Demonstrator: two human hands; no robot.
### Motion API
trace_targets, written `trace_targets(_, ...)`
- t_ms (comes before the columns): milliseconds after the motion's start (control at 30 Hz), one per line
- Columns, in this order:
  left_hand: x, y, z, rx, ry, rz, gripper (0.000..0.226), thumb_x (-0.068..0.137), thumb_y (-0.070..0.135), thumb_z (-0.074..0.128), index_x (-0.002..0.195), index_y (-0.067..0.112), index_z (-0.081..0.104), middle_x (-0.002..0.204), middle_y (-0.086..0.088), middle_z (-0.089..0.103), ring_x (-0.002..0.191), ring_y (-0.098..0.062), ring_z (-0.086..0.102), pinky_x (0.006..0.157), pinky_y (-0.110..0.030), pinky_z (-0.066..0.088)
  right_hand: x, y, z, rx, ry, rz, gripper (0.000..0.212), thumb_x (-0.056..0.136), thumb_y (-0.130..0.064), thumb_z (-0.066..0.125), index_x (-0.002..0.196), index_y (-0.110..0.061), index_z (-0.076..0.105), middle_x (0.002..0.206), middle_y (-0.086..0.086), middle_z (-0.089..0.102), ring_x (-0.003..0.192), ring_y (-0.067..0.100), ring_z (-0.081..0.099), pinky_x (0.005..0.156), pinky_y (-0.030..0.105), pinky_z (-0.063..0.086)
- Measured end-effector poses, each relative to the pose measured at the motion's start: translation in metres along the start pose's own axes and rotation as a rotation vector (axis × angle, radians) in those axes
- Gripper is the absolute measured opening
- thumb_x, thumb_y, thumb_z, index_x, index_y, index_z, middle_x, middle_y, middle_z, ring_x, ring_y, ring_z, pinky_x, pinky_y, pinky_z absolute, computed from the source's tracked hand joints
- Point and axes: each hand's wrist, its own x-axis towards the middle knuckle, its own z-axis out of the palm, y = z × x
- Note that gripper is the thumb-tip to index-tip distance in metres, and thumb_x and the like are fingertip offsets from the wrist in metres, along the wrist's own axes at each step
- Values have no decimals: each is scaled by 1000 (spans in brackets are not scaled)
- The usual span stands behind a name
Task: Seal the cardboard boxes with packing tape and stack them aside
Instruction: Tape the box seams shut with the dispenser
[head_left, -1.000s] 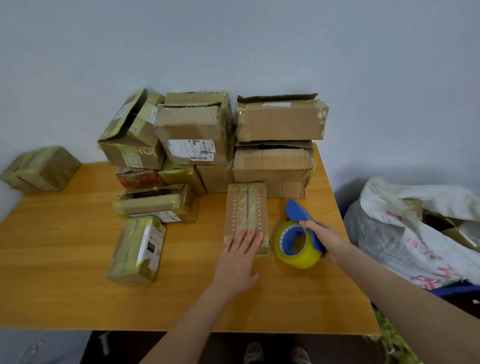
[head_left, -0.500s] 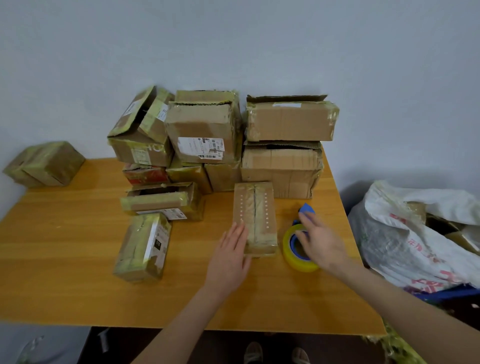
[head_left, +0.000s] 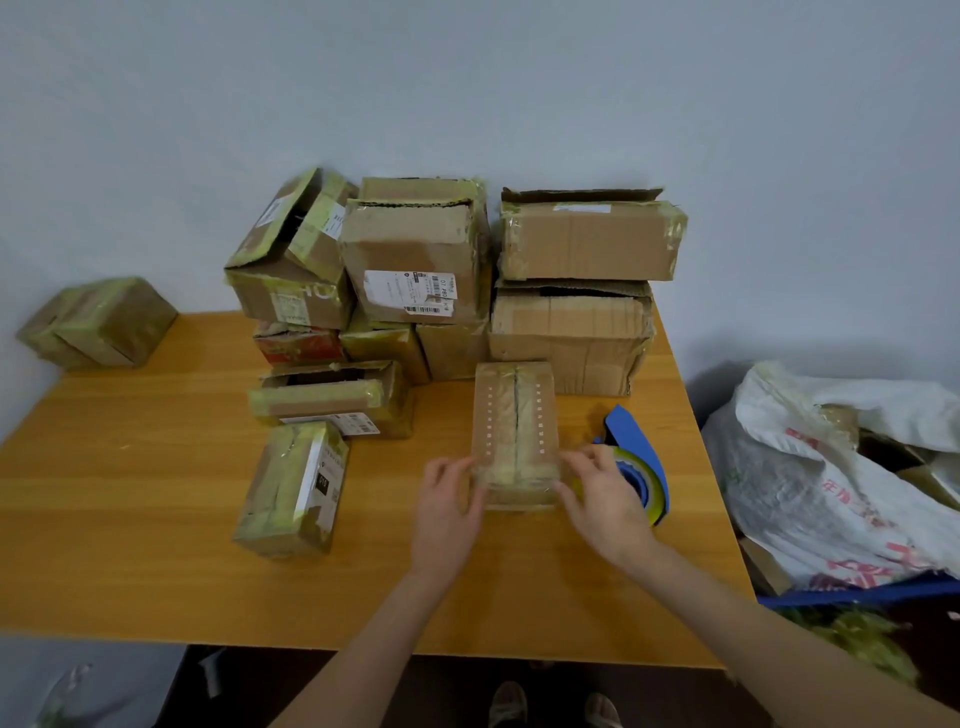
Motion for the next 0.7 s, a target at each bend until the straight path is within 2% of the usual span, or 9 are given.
trace_targets(67, 4, 3, -3, -88, -21, -191, 37, 92, 28, 61, 126, 16, 53, 97, 3, 58, 81, -3, 54, 66, -12, 44, 4, 2, -2, 59, -12, 70, 44, 98, -35, 52, 138, -18, 43, 99, 0, 58, 74, 15, 59, 63, 27, 50)
trace_targets(133, 6, 2, -1, -126, -85, -262, 34, 92, 27, 61, 124, 15, 54, 82, 5, 58, 71, -3, 54, 54, -11, 42, 7, 3, 3, 131, -106, 89, 51, 98, -32, 54, 144, -18, 36, 76, -8, 54, 62, 10, 54, 54, 22, 43)
trace_targets(267, 9, 0, 1, -129, -80, -249, 24, 88, 19, 67, 110, 12, 61, 73, 5, 61, 64, -5, 56, 53, -7, 43, 10, 1, 8, 134, -98, 81, 66, 95, -23, 60, 152, -26, 26, 85, -3, 60, 76, 14, 59, 68, 25, 50)
trace_targets(433, 13, -1, 3, -47, -92, -258, 24, 81, 20, 75, 99, 12, 62, 70, 3, 61, 64, -9, 59, 54, -11, 44, 18, 0, 7, -24, -136, 59, 63, 95, -30, 60, 151, -28, 31, 98, 6, 68, 91, 21, 64, 82, 34, 54)
trace_targets(500, 16, -1, 4, 20, -116, -249, 26, 79, 22, 76, 97, 11, 60, 68, 8, 56, 60, -4, 53, 52, -11, 43, 20, -1, 7, -118, -131, 29, 63, 94, -34, 59, 150, -27, 31, 100, 7, 70, 94, 24, 65, 80, 35, 54)
trace_targets(567, 18, 2, 4, 96, -143, -260, 30, 80, 28, 76, 100, 14, 58, 69, 11, 52, 59, -2, 50, 51, -12, 42, 20, -1, 6, -238, -129, 0, 60, 94, -40, 58, 147, -29, 32, 97, 6, 70, 89, 25, 66, 72, 35, 54)
trace_targets(633, 20, 4, 3, 213, -182, -262, 34, 81, 37, 73, 103, 17, 56, 74, 9, 56, 64, -8, 56, 54, -20, 45, 23, -2, 3, -323, -132, -27, 56, 92, -45, 58, 140, -29, 35, 94, 5, 69, 83, 26, 65, 64, 35, 51)
trace_targets(700, 21, 6, 2, 294, -222, -272, 41, 80, 42, 73, 107, 19, 54, 83, 7, 59, 74, -12, 59, 59, -24, 47, 30, -3, 0, -326, -154, -38, 55, 88, -47, 64, 132, -26, 38, 98, 4, 68, 85, 26, 65, 65, 35, 49)
